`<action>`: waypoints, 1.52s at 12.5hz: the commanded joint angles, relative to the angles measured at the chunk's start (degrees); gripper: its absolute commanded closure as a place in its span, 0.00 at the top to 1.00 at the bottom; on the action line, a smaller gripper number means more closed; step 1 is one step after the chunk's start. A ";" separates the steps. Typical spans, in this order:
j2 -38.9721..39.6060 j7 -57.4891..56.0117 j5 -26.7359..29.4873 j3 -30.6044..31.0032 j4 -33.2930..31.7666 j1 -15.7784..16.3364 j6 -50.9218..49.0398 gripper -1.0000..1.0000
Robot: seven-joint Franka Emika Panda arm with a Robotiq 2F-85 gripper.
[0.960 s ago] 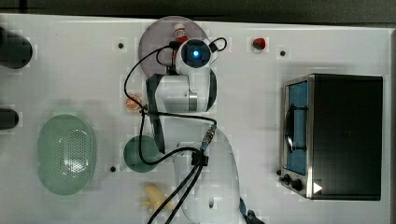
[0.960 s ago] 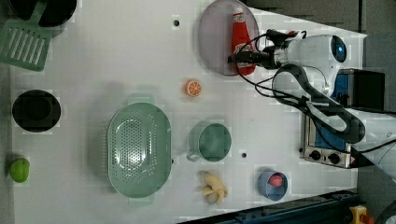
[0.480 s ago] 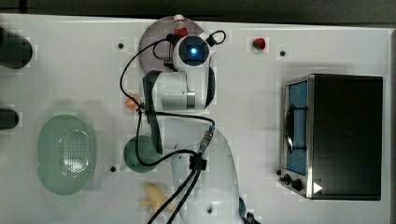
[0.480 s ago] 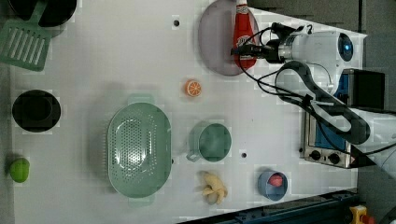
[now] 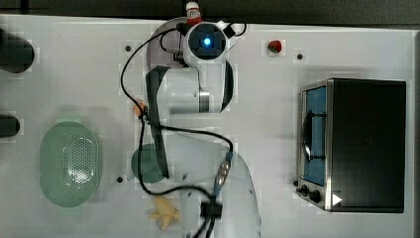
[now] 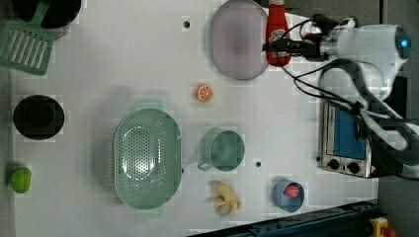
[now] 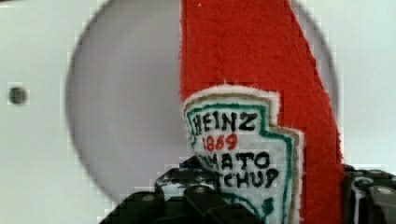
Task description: Pick ketchup from plate and place it on table.
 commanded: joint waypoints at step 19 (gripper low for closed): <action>-30.58 12.78 0.35 -5.07 -37.28 -2.63 -1.25 0.63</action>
